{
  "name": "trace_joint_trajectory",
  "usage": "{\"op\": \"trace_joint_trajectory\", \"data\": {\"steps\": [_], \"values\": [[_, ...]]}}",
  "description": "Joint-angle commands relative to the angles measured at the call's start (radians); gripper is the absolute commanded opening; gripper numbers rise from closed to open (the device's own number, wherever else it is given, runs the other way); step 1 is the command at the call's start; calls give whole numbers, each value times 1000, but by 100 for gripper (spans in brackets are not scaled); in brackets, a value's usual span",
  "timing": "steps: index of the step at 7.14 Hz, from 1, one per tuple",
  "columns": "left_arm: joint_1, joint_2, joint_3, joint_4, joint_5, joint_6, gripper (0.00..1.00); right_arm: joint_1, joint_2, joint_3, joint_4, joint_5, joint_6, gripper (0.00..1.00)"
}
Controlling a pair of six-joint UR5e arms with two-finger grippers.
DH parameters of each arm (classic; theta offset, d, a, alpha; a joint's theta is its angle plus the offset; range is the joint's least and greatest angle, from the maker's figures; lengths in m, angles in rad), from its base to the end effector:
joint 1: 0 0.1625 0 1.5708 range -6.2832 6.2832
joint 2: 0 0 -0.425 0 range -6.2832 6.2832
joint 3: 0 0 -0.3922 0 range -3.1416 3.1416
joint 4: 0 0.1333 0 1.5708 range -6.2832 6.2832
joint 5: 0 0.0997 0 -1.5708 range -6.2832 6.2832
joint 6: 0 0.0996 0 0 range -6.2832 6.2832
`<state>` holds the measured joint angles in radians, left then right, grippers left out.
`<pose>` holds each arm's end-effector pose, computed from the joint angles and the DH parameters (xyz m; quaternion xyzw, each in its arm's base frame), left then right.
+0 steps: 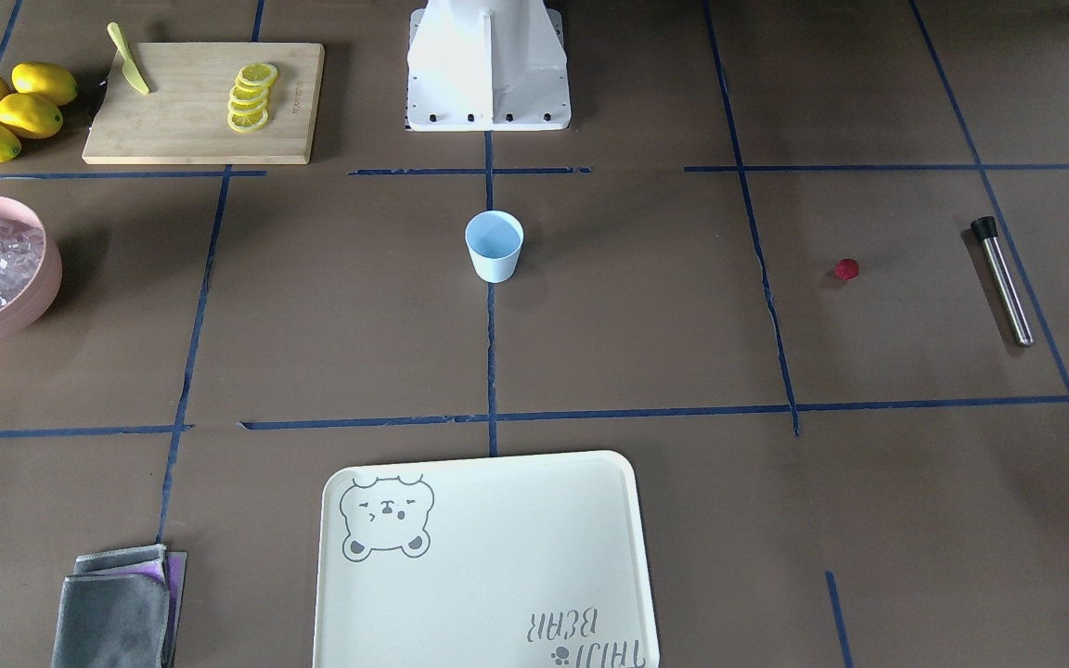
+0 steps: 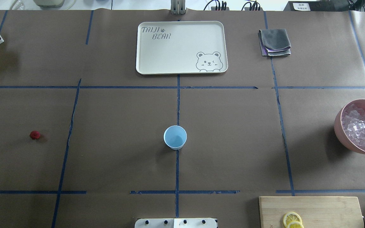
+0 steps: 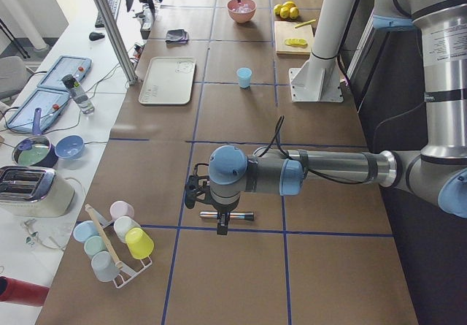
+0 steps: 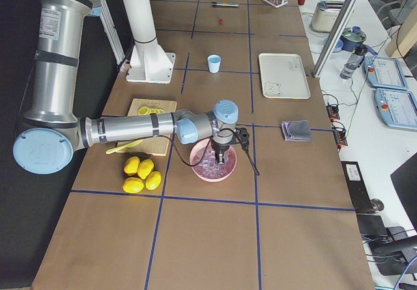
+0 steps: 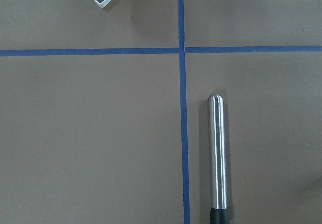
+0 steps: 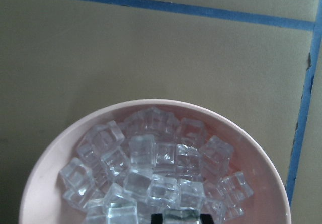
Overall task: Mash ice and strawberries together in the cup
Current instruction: 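Scoop ice cubes from the pink bowl with the right gripper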
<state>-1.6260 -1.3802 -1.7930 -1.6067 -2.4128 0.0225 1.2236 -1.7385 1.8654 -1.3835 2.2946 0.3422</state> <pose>-0.0818 -0.4115 0.6269 0.0466 0.4069 -0.0011 0.9123 -0.0850 -0.4329 0.5721 0.0195 -0.3786 -0.0577 0.9236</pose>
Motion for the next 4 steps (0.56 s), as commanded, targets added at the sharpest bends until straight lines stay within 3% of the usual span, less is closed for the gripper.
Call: {"op": "trace_joint_trajectory", "data": {"steps": [1,4], "values": [[0,1,-8,1,0,-3,100,53,26,78,-31,6,-2,0],[0,1,-6,1,0,-7,100,9,300,64,-194,6,24,0]]}}
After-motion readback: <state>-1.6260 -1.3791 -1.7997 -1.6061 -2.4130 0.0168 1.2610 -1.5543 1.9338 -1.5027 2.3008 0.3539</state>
